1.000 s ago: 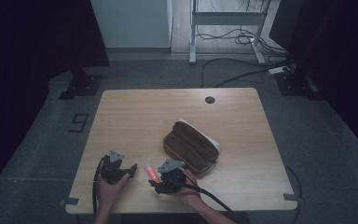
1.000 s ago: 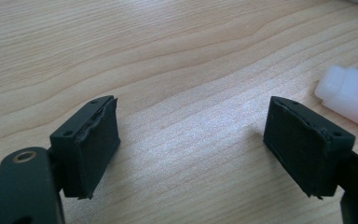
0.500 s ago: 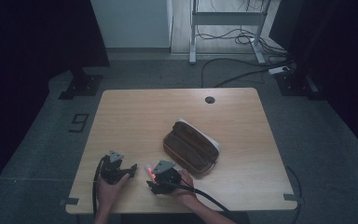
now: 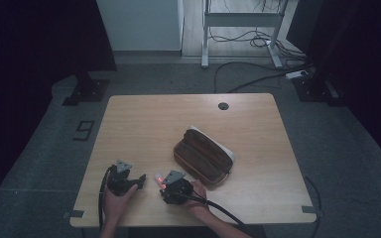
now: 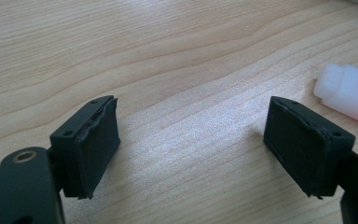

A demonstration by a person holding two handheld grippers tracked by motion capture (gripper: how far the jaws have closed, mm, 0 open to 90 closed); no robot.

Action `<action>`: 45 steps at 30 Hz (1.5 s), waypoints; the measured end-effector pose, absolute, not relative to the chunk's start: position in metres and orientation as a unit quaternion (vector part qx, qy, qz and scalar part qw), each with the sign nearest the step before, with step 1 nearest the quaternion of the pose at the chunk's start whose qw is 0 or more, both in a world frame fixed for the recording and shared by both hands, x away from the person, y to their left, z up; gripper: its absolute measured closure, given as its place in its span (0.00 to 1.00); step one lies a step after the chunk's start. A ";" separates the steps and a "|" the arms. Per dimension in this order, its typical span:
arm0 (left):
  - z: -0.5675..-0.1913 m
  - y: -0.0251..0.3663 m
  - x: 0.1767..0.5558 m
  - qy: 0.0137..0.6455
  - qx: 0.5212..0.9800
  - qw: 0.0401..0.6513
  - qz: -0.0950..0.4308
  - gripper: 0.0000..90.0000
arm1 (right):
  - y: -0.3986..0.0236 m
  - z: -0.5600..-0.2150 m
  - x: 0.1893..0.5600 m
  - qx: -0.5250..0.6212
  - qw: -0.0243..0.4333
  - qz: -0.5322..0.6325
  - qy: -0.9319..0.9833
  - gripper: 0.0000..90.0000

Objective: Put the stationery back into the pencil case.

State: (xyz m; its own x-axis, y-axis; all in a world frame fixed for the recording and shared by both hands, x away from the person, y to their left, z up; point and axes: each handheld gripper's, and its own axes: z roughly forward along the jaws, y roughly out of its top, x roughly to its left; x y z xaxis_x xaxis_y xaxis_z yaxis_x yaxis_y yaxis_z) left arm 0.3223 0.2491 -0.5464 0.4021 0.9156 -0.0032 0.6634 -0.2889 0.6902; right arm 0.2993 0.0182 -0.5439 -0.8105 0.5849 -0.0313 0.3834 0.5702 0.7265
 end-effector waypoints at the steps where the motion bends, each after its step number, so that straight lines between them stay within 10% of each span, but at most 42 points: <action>1: -0.546 0.249 0.322 0.508 0.777 0.312 0.202 0.20 | 0.017 -0.544 0.300 0.280 0.136 0.373 0.874 0.60; 45: -0.546 0.249 0.322 0.509 0.776 0.313 0.202 0.20 | -0.061 -0.479 0.324 0.292 0.157 0.442 0.833 0.73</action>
